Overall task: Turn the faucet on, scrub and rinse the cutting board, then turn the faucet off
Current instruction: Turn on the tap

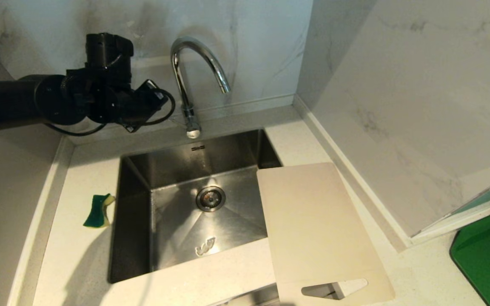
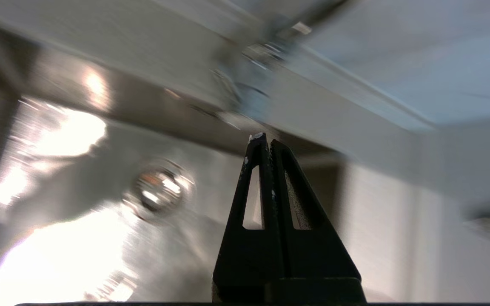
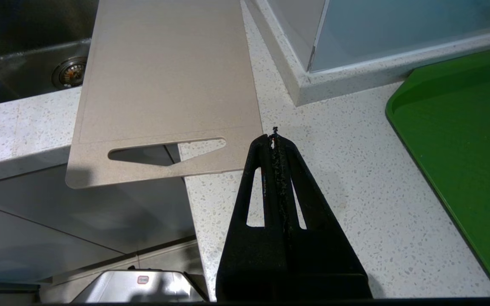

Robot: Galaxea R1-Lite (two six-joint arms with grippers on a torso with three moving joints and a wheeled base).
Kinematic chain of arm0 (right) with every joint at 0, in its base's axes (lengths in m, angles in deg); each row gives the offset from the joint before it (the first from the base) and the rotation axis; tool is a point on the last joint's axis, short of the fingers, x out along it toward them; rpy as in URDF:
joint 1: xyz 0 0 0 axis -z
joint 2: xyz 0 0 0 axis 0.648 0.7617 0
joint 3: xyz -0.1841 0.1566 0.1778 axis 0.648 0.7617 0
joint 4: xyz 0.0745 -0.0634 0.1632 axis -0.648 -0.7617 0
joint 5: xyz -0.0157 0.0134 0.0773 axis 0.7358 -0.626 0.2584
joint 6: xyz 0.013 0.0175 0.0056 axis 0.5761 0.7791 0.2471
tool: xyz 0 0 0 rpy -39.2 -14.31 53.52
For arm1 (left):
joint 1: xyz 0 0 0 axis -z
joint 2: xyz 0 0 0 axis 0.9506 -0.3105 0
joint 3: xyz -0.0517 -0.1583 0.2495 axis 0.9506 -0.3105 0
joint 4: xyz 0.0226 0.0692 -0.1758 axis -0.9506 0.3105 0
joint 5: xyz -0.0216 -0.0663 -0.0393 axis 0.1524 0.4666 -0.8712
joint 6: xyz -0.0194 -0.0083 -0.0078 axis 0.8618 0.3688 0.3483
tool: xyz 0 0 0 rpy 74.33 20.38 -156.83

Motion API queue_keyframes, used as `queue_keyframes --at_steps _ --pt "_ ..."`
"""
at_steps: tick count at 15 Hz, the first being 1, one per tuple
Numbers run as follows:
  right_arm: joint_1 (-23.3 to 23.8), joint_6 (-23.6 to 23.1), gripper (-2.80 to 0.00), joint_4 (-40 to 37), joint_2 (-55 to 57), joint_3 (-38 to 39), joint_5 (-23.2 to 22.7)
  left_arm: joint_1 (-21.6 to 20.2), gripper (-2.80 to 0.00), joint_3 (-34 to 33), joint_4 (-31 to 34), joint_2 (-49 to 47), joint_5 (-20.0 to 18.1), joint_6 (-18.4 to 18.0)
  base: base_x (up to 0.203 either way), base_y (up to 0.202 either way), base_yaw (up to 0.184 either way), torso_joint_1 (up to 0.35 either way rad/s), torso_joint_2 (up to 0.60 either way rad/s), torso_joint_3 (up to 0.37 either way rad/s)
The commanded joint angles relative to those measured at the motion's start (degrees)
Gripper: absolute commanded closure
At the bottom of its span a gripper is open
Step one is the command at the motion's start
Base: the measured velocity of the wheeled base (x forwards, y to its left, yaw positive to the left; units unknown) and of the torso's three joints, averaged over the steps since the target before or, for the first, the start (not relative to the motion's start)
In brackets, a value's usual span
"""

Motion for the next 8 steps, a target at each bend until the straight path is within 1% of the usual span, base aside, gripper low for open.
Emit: queue_keyframes --at_steps 1,4,8 --pt "-0.01 0.01 0.0 0.02 0.0 0.09 -0.01 0.49 0.0 0.01 -3.98 -3.72 5.84 -1.19 0.0 0.0 0.0 0.0 0.0 0.0" --pt "-0.01 0.01 0.0 0.02 0.0 0.09 -0.01 0.1 0.0 0.09 -4.96 -4.04 5.49 -2.0 0.0 0.0 0.0 0.0 0.0 0.0" --pt "-0.01 0.01 0.0 0.02 0.0 0.09 -0.01 1.41 0.0 0.36 -7.02 -5.64 6.06 -2.89 0.0 0.0 0.0 0.0 0.0 0.0"
